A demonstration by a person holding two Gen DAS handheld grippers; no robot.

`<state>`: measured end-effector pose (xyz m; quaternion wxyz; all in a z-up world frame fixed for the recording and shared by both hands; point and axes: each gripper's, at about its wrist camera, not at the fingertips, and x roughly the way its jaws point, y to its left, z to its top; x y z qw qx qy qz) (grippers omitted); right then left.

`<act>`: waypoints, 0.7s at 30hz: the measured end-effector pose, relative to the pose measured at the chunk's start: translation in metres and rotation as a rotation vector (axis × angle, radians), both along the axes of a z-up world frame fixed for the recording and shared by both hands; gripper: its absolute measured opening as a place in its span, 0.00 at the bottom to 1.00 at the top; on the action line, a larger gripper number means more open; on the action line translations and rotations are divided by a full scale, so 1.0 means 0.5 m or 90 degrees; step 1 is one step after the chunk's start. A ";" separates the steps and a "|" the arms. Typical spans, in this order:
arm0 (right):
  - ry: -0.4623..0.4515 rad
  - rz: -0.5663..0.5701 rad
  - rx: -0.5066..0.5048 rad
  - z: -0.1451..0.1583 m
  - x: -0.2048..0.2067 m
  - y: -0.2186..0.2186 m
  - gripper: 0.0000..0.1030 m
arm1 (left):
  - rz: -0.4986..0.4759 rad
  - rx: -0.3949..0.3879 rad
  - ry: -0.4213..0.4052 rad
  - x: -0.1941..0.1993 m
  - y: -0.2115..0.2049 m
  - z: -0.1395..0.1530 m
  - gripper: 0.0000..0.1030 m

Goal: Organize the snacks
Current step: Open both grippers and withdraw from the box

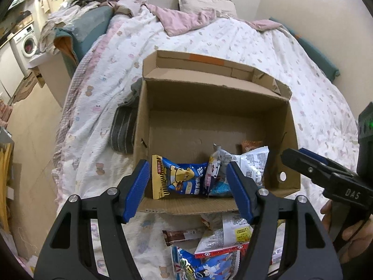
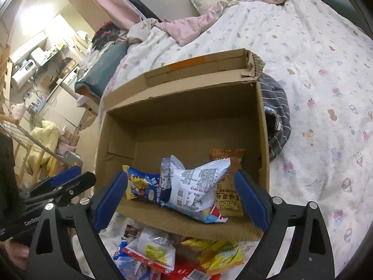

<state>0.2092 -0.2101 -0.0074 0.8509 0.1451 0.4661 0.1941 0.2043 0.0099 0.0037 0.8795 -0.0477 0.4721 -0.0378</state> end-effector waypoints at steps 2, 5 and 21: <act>-0.002 0.001 -0.001 0.006 -0.012 -0.002 0.95 | 0.001 0.005 -0.010 -0.011 0.001 0.010 0.63; -0.007 0.008 -0.002 0.015 -0.029 -0.002 0.95 | 0.001 0.021 -0.026 -0.025 0.001 0.023 0.63; -0.016 -0.020 0.022 0.035 -0.131 -0.058 0.96 | 0.048 -0.012 -0.050 -0.118 0.043 0.046 0.78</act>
